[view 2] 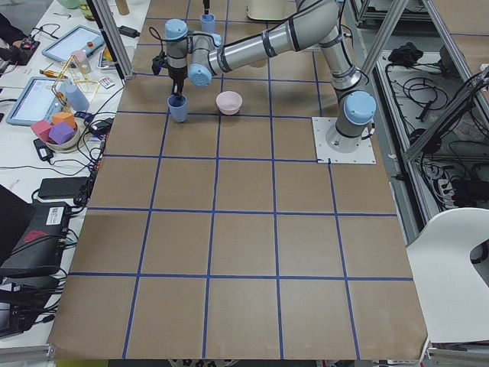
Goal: Stack blue cups with both arms
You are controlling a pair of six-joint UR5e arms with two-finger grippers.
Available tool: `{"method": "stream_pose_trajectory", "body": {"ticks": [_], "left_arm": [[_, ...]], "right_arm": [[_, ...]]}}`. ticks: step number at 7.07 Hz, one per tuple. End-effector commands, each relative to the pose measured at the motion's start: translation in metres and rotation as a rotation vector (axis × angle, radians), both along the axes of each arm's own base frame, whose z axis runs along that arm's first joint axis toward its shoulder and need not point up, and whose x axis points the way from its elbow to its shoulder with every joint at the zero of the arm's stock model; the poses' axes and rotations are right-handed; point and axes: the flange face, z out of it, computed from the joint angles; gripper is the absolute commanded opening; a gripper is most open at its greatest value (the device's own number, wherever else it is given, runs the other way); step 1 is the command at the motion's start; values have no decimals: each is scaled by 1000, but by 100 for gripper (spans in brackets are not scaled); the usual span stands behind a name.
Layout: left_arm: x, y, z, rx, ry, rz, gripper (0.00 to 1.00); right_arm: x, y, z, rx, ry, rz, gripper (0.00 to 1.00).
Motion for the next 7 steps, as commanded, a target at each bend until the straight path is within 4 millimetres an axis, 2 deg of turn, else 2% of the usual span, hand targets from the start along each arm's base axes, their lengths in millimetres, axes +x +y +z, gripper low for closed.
{"method": "stream_pose_trajectory", "body": {"ticks": [1,2,3,4,5,6,7], "left_arm": [[-128,44,-2,0,43,58,0],[-179,70,-7,0,66,121,0],[-222,103,0,-3,68,114,0],[-237,127,1,17,55,94,0],[-237,149,-8,64,34,119,0],[-235,178,-11,93,14,123,0],[-235,199,-13,105,12,145,0]], "right_arm": [[-1,-8,-29,41,-11,-8,100],[-1,-8,-30,41,-11,-11,93],[-1,-9,-38,55,-14,-11,68],[-1,-9,-39,59,-19,-12,32],[-1,-7,-39,67,-21,-12,9],[1,-6,-36,72,-17,-13,0],[2,-3,-32,91,-22,-20,0]]}}
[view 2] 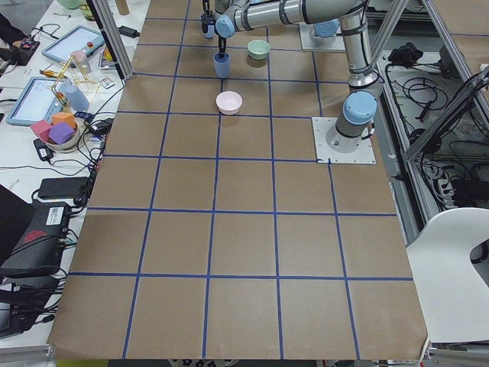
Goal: Stack blue cups with both arms
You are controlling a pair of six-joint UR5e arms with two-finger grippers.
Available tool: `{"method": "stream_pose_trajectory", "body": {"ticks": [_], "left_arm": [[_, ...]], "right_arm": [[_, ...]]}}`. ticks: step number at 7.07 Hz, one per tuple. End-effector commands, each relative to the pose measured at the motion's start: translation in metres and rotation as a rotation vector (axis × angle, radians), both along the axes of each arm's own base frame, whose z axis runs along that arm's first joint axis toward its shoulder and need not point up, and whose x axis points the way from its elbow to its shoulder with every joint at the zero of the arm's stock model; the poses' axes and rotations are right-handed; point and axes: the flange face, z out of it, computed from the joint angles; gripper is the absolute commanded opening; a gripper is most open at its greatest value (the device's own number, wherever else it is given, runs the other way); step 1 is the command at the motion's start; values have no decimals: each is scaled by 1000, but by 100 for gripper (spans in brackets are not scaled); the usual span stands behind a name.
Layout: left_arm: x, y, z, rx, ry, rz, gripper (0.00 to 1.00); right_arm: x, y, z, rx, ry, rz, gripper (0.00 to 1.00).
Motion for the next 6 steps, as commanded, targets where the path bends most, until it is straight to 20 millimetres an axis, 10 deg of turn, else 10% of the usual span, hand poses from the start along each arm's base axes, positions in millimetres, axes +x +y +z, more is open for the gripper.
{"method": "stream_pose_trajectory", "body": {"ticks": [1,4,6], "left_arm": [[-1,40,3,25,-11,14,0],[5,85,-3,95,-49,6,0],[5,81,-8,85,-42,9,99]], "right_arm": [[2,1,19,17,-3,-4,0],[12,-19,79,34,-22,15,0],[35,-6,111,40,-54,0,0]]}}
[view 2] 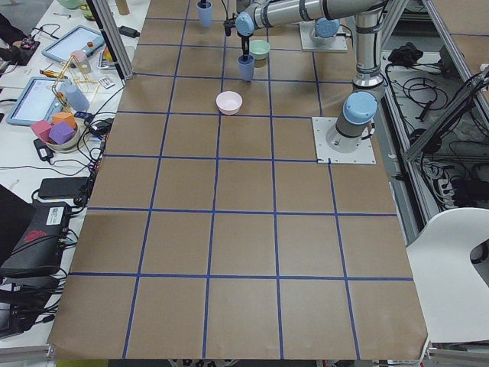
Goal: Stack blue cups with both arms
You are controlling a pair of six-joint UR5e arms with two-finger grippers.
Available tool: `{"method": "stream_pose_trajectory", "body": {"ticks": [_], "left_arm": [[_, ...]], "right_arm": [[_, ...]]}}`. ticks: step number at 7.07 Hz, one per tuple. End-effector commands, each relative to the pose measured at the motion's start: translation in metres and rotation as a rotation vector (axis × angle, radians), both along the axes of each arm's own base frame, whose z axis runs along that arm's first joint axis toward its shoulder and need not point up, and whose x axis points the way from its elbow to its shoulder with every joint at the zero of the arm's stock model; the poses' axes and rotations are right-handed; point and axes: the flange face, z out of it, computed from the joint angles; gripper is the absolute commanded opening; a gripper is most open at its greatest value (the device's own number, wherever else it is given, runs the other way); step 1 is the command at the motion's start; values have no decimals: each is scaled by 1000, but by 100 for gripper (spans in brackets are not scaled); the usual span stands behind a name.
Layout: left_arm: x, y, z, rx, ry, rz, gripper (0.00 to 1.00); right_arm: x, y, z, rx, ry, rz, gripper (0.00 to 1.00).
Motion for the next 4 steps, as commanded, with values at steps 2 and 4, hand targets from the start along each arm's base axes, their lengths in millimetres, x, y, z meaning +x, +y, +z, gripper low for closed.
{"method": "stream_pose_trajectory", "body": {"ticks": [2,4], "left_arm": [[10,-22,15,-71,51,13,100],[97,-106,63,-126,125,29,100]], "right_arm": [[65,42,72,8,-21,24,0],[94,66,80,28,-24,33,0]]}}
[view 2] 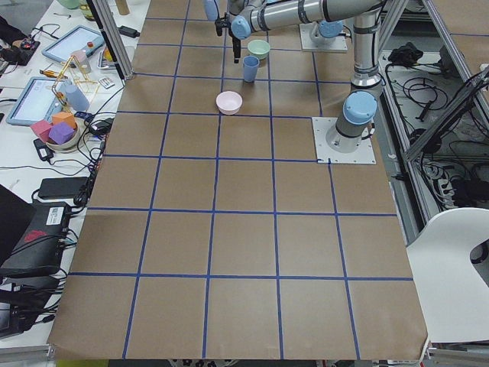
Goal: Stack blue cups with both arms
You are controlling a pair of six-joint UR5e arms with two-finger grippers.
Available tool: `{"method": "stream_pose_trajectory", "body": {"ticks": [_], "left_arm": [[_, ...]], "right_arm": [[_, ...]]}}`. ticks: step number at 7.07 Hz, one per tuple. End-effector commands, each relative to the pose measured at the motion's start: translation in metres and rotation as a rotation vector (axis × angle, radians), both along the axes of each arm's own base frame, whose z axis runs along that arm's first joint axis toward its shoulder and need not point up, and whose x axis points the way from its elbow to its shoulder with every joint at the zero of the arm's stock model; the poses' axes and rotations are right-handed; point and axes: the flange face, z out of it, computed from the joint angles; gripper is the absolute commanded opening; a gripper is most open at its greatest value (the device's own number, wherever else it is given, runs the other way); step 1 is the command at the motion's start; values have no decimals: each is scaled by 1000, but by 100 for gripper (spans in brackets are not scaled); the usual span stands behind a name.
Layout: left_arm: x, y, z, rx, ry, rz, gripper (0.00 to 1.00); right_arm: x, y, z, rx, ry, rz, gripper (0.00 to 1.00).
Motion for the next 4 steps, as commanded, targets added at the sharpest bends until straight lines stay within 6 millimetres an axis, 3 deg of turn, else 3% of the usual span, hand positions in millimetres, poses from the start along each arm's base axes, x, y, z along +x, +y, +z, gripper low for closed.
{"method": "stream_pose_trajectory", "body": {"ticks": [1,2,3,4], "left_arm": [[80,-67,43,-9,90,43,100],[115,-79,67,14,81,33,100],[166,-92,94,44,76,-3,100],[204,-98,122,70,79,39,100]], "right_arm": [[37,26,10,13,-4,33,0],[62,37,22,1,-1,-9,0],[106,52,22,21,7,-15,0],[138,65,21,40,8,2,0]]}}
